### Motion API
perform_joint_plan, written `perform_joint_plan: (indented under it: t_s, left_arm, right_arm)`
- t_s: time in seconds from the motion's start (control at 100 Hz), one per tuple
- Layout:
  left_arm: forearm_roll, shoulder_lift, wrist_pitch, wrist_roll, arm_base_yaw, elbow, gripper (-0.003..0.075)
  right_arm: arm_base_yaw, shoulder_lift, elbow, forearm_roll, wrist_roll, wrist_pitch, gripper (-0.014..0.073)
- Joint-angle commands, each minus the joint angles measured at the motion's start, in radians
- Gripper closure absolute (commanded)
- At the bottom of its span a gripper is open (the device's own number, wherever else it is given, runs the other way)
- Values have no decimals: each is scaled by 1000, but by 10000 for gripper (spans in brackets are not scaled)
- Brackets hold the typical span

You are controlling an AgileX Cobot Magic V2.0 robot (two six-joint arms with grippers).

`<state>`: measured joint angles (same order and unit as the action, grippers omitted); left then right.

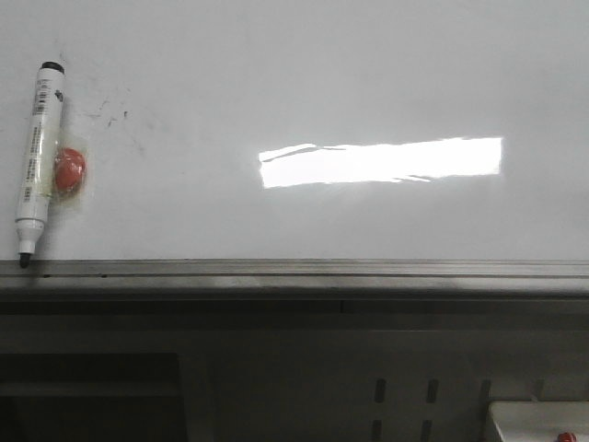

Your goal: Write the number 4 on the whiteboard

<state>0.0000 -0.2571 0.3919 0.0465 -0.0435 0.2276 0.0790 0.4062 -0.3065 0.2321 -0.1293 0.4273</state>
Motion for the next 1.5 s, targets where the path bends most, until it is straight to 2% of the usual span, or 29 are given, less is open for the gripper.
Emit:
perform_joint_plan:
  t_s: [0.0,0.06,0.09,0.21,0.28,0.45,0.54,0.72,0.92,1.02,1.17,1.3,1.49]
  left_arm:
    - [0,-50,-68,1,2,55,738]
    - [0,-65,-77,6,2,56,709]
    - [0,-69,-82,13,0,56,671]
    - [0,-84,-134,16,-4,53,427]
    - [0,-90,-202,16,-4,45,355]
    - [0,-125,-356,16,-22,36,354]
    - [-24,-159,-405,16,-75,36,353]
    - [-68,-239,-516,16,-291,36,352]
    - [-147,-343,-545,16,-546,36,350]
    - [-161,-413,-563,16,-626,36,350]
    - [-200,-525,-614,16,-679,36,344]
    - [-259,-612,-627,16,-655,36,312]
    - [-268,-698,-701,16,-647,36,289]
  right_arm:
    - [5,35,-59,12,-1,-42,658]
    - [5,35,-59,12,-1,-59,658]
    - [3,35,-59,12,-1,-66,658]
    - [-4,35,-59,12,-1,-70,658]
    - [-4,35,-59,12,-1,-70,658]
    - [-4,35,-59,12,-1,-19,658]
    - [-4,35,-59,11,-3,1,658]
    - [-4,35,-59,8,-3,-3,658]
    - [-4,35,-59,8,-3,-11,658]
    - [-4,35,-59,8,-3,-18,658]
    - [-4,35,-59,8,-3,-21,658]
    - [-4,35,-59,8,-3,-21,658]
    - [-4,35,-59,8,-3,-21,658]
